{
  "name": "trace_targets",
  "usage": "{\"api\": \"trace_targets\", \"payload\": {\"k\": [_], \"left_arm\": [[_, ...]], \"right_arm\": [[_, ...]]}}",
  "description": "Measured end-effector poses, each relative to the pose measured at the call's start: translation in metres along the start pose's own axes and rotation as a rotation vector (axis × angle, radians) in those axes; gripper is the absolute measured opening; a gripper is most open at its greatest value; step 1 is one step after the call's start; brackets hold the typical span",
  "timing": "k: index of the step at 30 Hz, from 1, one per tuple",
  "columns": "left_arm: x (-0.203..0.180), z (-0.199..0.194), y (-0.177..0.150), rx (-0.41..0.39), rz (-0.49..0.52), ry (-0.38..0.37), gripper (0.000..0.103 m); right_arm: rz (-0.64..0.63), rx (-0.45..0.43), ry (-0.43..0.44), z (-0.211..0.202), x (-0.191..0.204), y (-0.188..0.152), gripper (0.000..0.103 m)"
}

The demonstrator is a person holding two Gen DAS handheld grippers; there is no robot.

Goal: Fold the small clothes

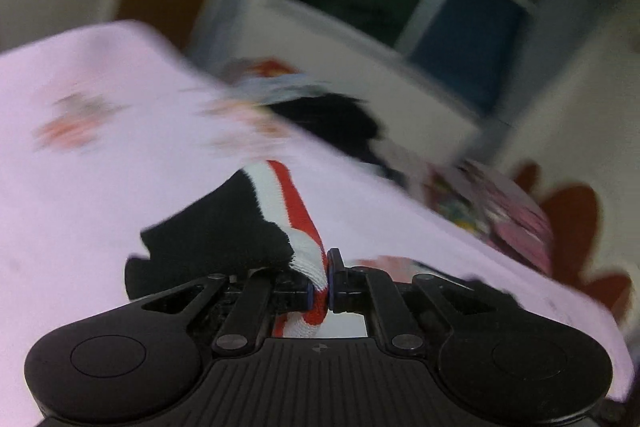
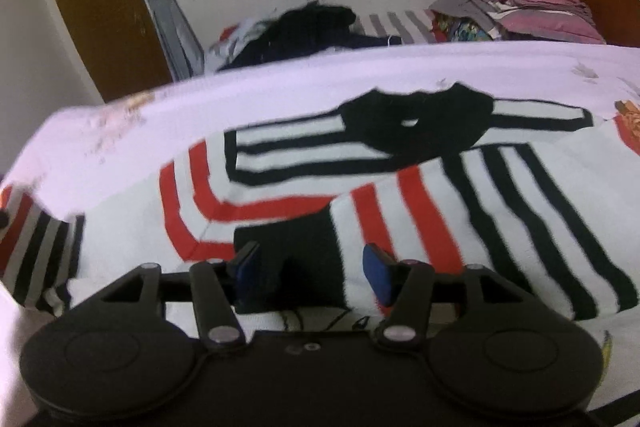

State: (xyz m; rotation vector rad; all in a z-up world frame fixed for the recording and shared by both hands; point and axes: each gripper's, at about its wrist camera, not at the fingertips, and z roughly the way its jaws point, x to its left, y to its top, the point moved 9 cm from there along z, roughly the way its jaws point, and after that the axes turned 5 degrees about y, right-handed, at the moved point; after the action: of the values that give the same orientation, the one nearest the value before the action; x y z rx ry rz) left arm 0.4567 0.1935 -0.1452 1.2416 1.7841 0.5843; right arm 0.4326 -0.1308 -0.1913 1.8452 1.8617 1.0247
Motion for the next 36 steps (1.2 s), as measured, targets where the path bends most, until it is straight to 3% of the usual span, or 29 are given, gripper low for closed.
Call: {"api": "trace_targets", "payload": {"k": [5, 8, 10, 14, 15, 16, 17, 18, 24, 32, 36], "left_arm": [[-0.123, 0.026, -0.025, 0.067, 0.174, -0.177, 0.006], [-0.186, 0.047, -0.063, 0.151, 0.267, -0.246, 0.006], [-0.214, 0.061, -0.09, 0.212, 0.321, -0.262, 0.006], [-0.242, 0.075, -0.129, 0.295, 0.413, -0.21, 0.009], [-0.245, 0.073, -0.136, 0.312, 0.424, -0.199, 0.028], [-0.246, 0.07, -0.141, 0.327, 0.433, -0.193, 0.047], [-0.247, 0.065, -0.143, 0.333, 0.438, -0.185, 0.088], [-0.247, 0.057, -0.141, 0.31, 0.441, -0.174, 0.097], [-0.217, 0.018, -0.115, 0.214, 0.468, -0.134, 0.097], [-0.114, 0.003, -0.082, 0.14, 0.402, 0.088, 0.097], [-0.082, 0.008, -0.091, 0.161, 0.427, 0.151, 0.097]], "right_arm": [[0.035, -0.037, 0.003, -0.033, -0.031, 0.007, 0.055], [0.049, -0.052, -0.024, -0.053, -0.058, 0.007, 0.055], [0.066, -0.053, -0.041, -0.064, -0.076, 0.005, 0.055], [0.095, -0.049, -0.062, -0.08, -0.107, -0.002, 0.056], [0.101, -0.051, -0.062, -0.083, -0.112, -0.003, 0.057], [0.106, -0.054, -0.062, -0.086, -0.116, -0.004, 0.057], [0.11, -0.056, -0.059, -0.087, -0.119, -0.004, 0.06], [0.11, -0.058, -0.054, -0.087, -0.119, -0.004, 0.062], [0.079, -0.052, 0.014, -0.083, -0.098, -0.001, 0.062], [-0.074, 0.009, 0.118, -0.052, -0.019, -0.01, 0.066], [-0.225, 0.045, 0.036, -0.028, 0.008, -0.02, 0.068]]}}
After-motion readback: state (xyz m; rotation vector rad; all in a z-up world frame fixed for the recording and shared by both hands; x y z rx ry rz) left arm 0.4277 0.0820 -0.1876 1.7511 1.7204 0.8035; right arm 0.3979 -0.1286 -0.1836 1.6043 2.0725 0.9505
